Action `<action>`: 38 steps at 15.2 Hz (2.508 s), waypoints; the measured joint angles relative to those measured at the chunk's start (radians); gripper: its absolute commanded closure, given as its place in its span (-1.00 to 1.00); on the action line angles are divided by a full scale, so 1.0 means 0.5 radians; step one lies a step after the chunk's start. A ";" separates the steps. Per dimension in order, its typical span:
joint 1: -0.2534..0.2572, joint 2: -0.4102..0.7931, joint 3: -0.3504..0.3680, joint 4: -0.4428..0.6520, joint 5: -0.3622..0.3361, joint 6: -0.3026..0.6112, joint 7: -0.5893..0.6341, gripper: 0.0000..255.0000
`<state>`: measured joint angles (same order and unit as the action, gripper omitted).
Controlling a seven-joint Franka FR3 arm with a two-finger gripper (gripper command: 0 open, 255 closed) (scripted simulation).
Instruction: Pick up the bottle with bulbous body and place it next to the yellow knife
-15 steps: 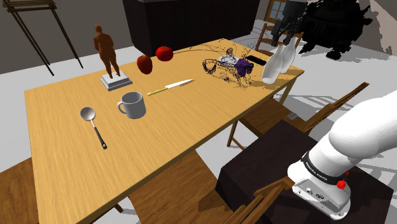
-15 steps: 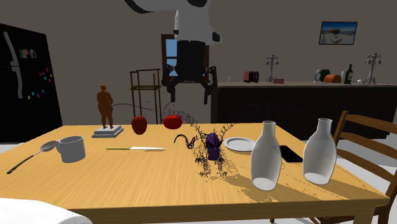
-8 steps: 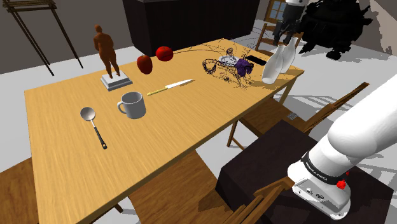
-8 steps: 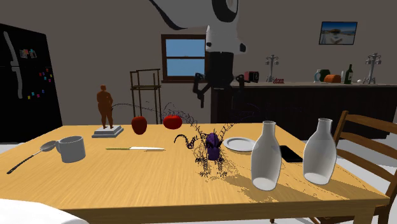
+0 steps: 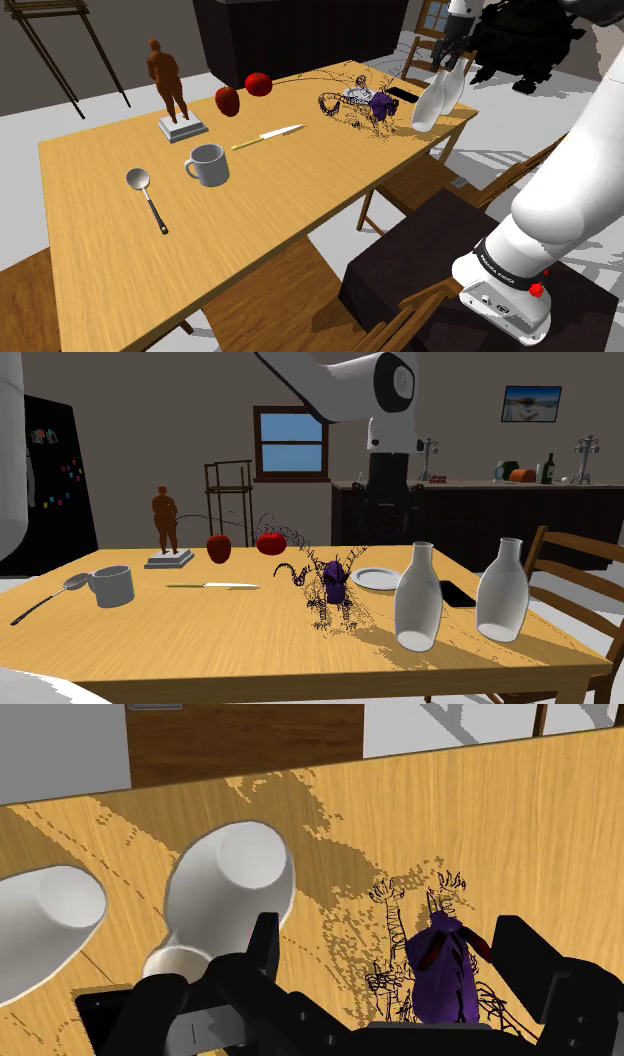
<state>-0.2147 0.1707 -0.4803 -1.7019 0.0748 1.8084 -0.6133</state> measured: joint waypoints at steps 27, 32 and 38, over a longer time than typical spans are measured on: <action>-0.339 0.782 0.012 0.715 0.294 -0.006 -0.324 1.00; -0.339 0.782 0.012 0.715 0.294 -0.006 -0.324 1.00; -0.354 0.777 0.007 0.817 0.288 -0.111 -0.320 1.00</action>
<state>-0.3916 0.5591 -0.4766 -1.2935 0.2188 1.7531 -0.7732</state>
